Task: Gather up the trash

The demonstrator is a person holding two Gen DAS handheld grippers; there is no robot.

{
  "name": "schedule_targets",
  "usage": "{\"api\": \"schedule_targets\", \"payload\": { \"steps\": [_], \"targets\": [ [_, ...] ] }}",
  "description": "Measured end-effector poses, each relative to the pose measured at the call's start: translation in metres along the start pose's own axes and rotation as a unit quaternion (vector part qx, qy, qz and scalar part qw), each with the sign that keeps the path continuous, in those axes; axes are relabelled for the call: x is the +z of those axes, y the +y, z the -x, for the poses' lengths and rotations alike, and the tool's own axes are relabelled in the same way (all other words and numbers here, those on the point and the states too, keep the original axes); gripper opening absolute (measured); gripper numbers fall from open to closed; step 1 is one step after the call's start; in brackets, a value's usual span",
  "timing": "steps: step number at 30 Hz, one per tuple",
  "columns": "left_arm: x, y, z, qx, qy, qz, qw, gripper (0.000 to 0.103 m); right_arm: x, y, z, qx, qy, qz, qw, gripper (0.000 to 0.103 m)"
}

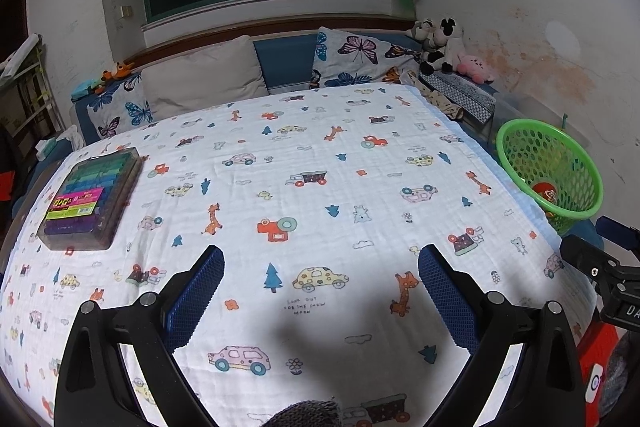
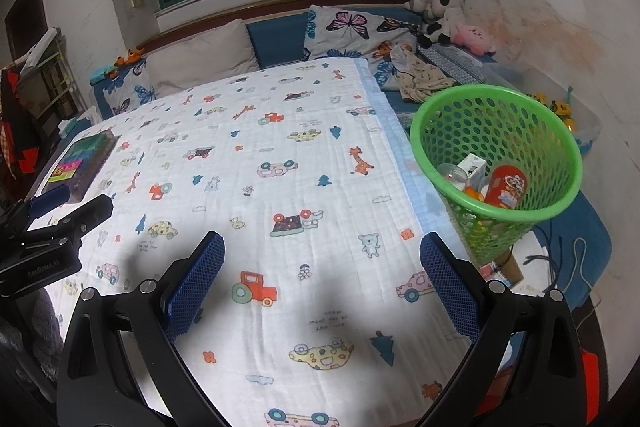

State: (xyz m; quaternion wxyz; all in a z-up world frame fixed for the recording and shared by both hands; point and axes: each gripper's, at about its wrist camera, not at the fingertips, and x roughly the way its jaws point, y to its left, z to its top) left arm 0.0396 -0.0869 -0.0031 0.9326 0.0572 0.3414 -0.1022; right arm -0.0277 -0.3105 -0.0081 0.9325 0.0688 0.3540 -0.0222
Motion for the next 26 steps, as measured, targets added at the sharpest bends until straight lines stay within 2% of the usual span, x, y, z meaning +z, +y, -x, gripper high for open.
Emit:
{"api": "schedule_targets", "payload": {
  "steps": [26],
  "targets": [
    [-0.001, 0.0031, 0.003, 0.015, -0.003, 0.005, 0.9999, 0.094, -0.0008, 0.0034, -0.0012, 0.003, 0.001, 0.004, 1.0, 0.097]
  ]
}}
